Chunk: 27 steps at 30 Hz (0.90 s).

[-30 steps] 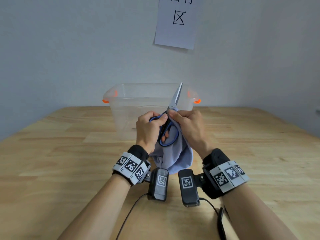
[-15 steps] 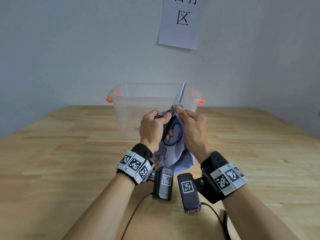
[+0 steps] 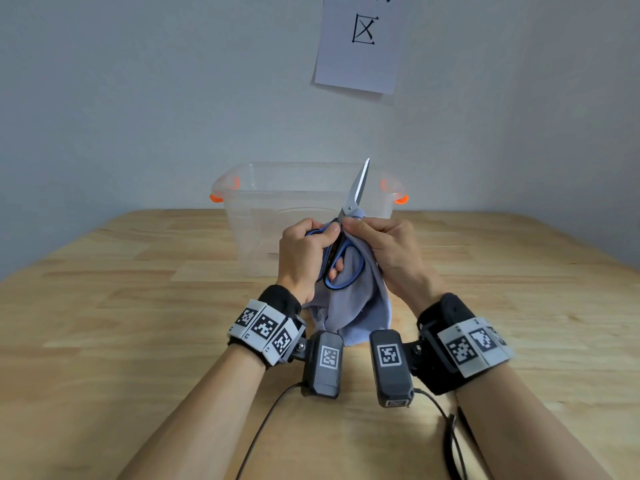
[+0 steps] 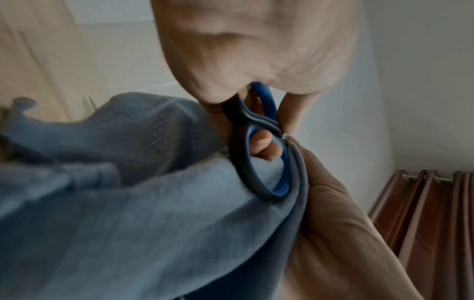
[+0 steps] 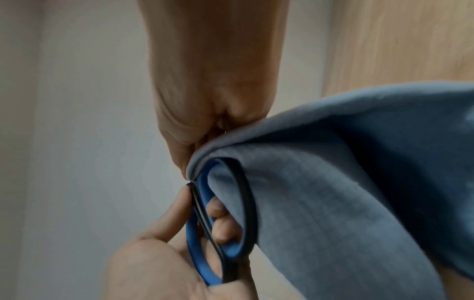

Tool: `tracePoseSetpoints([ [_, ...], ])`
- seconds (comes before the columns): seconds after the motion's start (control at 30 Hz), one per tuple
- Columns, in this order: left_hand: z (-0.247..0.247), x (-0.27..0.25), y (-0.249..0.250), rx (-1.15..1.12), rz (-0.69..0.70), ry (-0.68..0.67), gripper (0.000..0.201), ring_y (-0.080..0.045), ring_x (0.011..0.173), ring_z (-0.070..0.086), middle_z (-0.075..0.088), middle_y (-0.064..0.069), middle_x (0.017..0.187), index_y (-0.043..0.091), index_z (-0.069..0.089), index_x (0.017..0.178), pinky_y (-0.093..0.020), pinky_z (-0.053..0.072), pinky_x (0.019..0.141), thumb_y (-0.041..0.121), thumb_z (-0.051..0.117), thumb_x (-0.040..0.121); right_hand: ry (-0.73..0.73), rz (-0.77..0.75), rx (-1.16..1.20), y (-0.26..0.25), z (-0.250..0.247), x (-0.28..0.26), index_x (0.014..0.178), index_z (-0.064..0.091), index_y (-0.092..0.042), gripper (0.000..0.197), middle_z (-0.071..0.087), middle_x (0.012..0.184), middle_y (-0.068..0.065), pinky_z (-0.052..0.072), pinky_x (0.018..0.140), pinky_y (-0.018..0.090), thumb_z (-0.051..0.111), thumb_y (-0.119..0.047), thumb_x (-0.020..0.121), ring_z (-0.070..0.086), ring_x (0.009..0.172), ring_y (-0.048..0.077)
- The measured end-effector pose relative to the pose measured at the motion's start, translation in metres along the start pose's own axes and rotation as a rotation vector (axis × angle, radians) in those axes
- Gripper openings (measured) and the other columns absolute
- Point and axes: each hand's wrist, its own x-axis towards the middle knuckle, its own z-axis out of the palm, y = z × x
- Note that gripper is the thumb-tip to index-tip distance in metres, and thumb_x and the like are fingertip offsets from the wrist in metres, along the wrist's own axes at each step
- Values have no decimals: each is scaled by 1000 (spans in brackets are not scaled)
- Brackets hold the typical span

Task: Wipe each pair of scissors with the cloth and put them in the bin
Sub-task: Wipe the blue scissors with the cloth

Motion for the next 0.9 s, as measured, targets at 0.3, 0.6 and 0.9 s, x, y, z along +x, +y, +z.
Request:
tracePoseSetpoints([
  [0.3,-2,2,2,17,18,15,20,-25,38,46,48,-15,52,3,53,78,-25,36,38,9,63,95,180,-144,-34,10,19,-6,72,66,12,46,62,62,33,51,54,60,68,-29,94,59,53,50],
  [0.6,0,0,4,-6,-10,8,25,-25,39,47,50,-15,51,4,50,73,-25,36,39,9,62,95,149,-51,205,11,22,-6,85,64,18,45,60,61,26,52,54,47,66,-26,96,57,46,33],
  [0.9,-1,3,6,-18,-39,19,22,-24,40,46,51,-16,53,3,54,76,-25,35,37,8,61,96,-53,125,288,3,0,-2,88,75,0,19,73,88,21,59,75,32,65,-15,85,70,76,27],
])
